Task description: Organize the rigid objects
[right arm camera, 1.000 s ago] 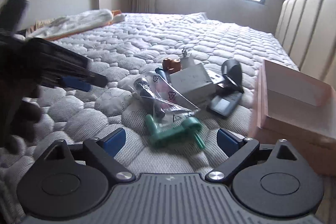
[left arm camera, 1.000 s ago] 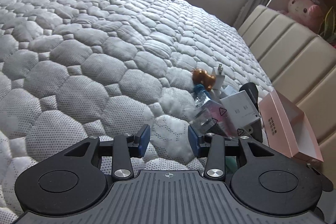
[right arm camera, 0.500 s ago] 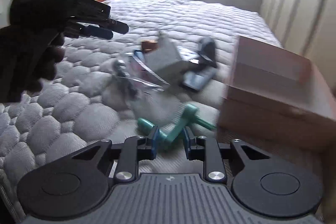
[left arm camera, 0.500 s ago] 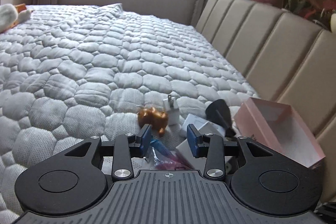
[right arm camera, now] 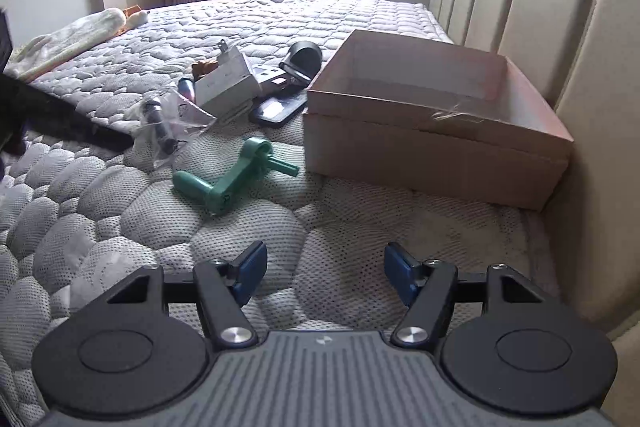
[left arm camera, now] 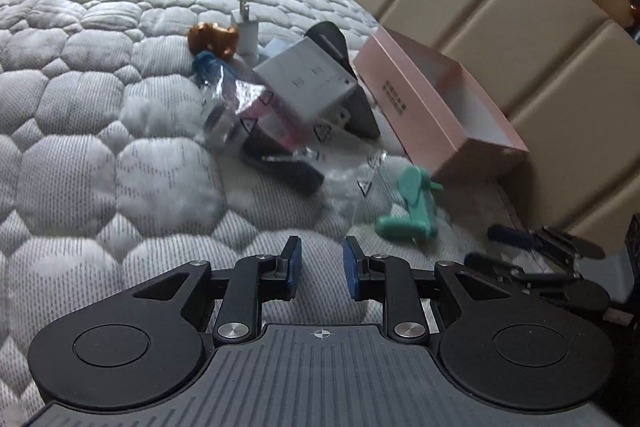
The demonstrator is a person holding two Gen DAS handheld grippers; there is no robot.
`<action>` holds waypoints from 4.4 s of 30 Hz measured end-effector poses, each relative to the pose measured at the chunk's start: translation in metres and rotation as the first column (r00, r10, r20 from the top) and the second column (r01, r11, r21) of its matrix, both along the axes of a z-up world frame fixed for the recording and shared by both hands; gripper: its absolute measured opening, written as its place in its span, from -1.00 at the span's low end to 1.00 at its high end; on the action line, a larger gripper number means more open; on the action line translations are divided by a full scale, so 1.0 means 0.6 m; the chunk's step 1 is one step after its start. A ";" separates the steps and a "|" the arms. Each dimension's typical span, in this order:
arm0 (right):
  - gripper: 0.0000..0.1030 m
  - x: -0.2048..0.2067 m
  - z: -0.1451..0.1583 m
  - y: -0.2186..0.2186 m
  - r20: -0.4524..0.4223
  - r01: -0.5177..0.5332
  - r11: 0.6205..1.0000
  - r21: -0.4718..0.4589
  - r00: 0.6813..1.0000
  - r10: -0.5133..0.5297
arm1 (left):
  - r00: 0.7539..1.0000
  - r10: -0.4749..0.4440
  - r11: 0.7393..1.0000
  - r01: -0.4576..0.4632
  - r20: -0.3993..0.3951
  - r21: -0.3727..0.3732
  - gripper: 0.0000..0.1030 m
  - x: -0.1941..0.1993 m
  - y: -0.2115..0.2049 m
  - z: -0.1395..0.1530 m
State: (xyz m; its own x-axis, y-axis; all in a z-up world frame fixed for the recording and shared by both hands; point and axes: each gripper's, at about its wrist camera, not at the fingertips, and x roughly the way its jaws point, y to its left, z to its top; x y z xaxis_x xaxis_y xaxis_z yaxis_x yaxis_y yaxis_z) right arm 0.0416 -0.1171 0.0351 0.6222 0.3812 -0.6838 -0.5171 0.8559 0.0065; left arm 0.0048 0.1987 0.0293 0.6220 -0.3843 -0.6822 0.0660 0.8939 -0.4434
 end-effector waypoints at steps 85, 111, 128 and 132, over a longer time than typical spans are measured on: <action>1.00 -0.026 0.007 -0.070 -0.066 -0.041 0.998 0.053 0.997 0.045 | 0.939 -0.339 0.758 0.242 0.050 0.605 -0.18 -0.050 -0.168 0.045; 0.81 -0.098 0.079 0.089 0.131 -0.409 0.912 0.032 0.906 0.401 | 0.980 0.149 0.954 -0.178 0.134 0.242 -0.29 -0.050 -0.017 0.083; -0.62 -0.082 0.088 0.091 -0.041 -0.392 0.919 0.038 0.918 0.393 | 0.963 0.233 0.966 -0.245 0.132 0.084 -0.30 -0.057 -0.027 0.065; -0.62 -0.070 0.101 -0.005 0.046 -0.170 0.985 -0.004 0.984 0.170 | 0.982 0.102 0.989 -0.118 0.160 0.090 -0.29 -0.005 -0.150 0.061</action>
